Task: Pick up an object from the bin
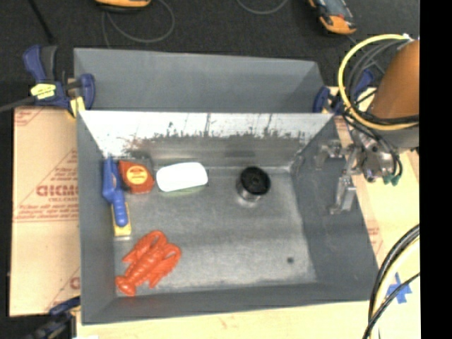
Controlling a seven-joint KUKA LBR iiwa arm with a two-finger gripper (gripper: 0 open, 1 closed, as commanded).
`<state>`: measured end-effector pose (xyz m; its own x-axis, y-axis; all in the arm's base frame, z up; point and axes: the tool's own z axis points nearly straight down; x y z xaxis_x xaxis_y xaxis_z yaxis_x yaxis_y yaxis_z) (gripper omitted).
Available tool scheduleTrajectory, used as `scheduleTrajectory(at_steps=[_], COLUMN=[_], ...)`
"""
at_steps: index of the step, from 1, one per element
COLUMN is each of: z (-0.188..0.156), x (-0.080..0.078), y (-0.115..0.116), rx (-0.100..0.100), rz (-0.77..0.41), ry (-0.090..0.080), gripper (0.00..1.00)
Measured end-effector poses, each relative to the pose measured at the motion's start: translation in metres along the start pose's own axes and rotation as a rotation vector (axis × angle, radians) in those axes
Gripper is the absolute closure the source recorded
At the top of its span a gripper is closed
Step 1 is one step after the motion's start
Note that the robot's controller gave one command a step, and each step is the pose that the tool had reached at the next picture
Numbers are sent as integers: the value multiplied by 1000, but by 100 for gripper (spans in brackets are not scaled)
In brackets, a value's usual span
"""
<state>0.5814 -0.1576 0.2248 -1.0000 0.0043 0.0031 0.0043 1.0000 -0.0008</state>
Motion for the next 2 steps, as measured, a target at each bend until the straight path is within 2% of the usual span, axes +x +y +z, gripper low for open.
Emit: scheduleTrajectory(at_steps=[1,2], z=[-5,69], x=[-1,-24], y=[1,36], rx=[2,0], rz=[-4,28], ry=[-8,-13], gripper=[0,0])
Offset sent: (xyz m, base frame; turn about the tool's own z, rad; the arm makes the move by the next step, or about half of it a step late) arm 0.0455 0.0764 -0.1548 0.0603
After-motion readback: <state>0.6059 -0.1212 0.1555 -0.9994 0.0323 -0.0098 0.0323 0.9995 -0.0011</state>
